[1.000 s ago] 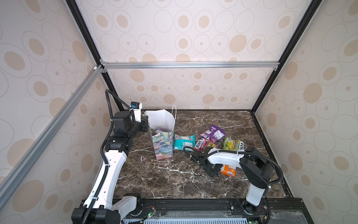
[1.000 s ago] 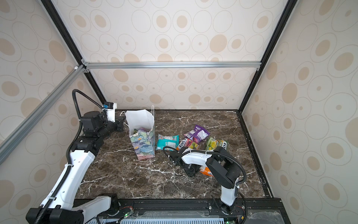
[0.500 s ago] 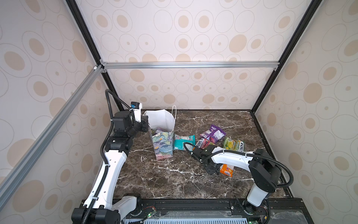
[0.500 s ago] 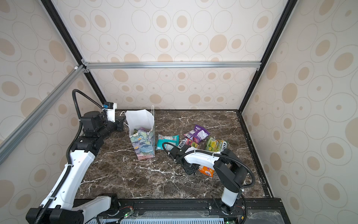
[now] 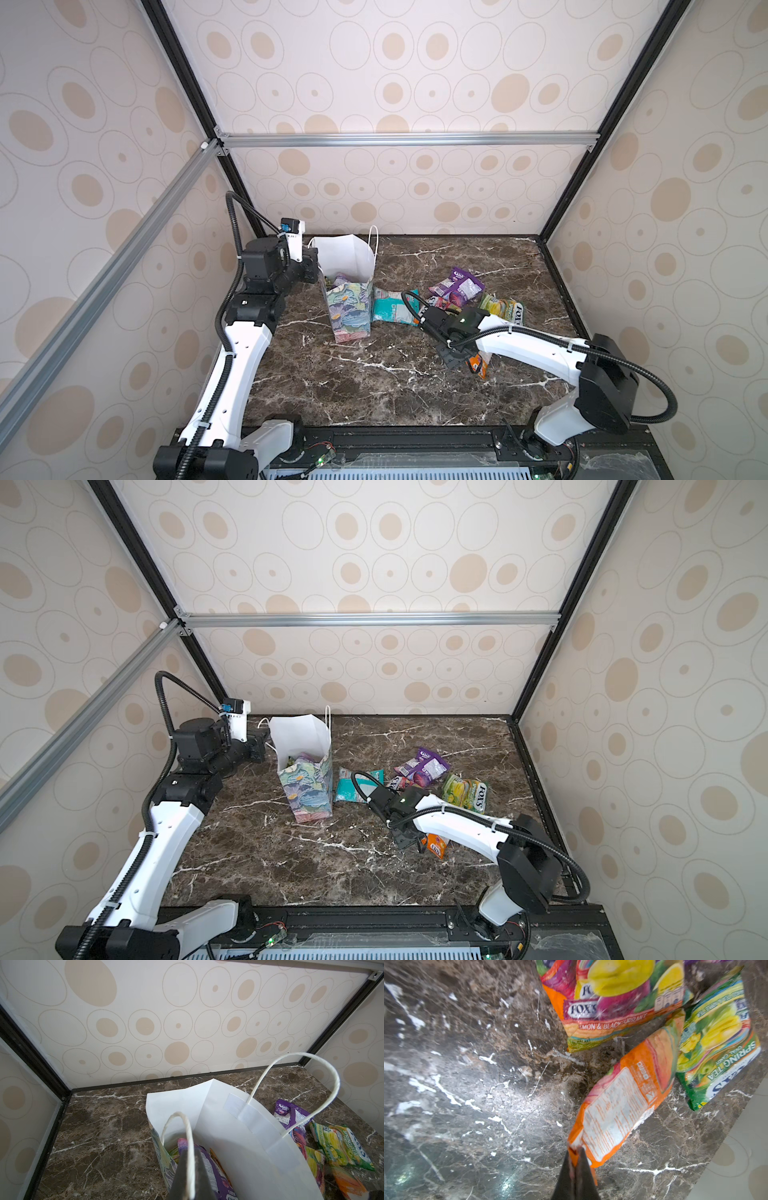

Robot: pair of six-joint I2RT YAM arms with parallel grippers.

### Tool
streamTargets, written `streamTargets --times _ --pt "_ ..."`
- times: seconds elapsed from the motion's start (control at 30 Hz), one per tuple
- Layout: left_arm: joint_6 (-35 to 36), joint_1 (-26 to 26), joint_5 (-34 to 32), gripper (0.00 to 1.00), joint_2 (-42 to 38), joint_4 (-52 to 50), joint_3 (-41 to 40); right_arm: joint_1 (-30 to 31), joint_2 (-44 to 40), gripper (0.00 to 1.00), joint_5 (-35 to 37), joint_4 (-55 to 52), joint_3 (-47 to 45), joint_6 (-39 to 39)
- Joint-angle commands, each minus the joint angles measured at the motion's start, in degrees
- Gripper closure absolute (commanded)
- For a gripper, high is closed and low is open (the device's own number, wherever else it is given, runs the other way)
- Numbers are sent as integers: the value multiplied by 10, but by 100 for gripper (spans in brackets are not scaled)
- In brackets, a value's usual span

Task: Place the snacks into the paper bag
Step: Pick up the snack from the middle-right of the table.

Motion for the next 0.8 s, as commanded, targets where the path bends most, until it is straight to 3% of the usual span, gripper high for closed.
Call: streamTargets --times 0.0,0.37,0.77 --pt "10 2 8 100 3 1 15 3 -35 100 16 8 4 -3" --pt "8 1 13 100 4 3 14 2 -100 100 9 47 2 -20" --pt "13 1 0 100 1 3 12 -18 -157 100 -59 127 -13 -51"
